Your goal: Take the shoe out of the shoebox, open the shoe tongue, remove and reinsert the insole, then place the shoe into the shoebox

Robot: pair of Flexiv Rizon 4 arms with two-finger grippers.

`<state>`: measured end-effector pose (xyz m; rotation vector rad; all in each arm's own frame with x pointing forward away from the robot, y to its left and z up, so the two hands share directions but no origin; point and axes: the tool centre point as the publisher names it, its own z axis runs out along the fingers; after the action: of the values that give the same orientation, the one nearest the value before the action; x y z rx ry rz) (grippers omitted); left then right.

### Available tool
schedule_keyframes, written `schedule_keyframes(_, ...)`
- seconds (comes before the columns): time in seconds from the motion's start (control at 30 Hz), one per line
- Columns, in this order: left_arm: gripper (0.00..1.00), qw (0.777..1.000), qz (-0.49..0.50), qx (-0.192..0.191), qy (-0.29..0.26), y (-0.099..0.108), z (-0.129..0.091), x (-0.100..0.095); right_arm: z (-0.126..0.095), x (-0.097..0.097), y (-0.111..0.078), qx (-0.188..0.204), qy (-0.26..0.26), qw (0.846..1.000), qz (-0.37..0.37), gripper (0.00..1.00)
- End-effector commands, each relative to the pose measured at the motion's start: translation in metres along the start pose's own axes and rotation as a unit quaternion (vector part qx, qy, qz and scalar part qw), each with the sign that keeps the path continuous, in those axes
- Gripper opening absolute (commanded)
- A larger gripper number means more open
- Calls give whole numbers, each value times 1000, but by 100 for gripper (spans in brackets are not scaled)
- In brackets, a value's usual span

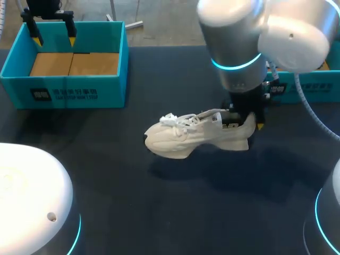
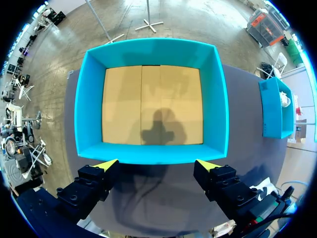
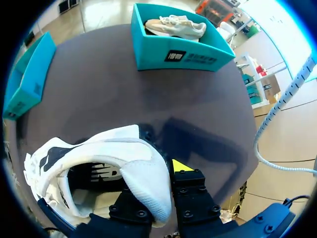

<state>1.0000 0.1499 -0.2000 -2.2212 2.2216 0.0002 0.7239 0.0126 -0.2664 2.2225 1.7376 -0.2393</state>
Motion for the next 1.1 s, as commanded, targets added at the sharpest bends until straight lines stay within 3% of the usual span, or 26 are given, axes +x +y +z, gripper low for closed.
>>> schedule_keyframes(0.03, 100, 1000, 0, 0, 0, 0, 0, 0, 10, 12, -6, -1, -9, 1000, -2, 0)
schedule_keyframes(0.4, 100, 1000, 0, 0, 0, 0, 0, 0, 38, 19, -28, 8, -13, 1000, 16, 0)
schedule_keyframes(1.1, 100, 1000, 0, 0, 0, 0, 0, 0, 65, 38, -50, 14, -8, 1000, 21, 0)
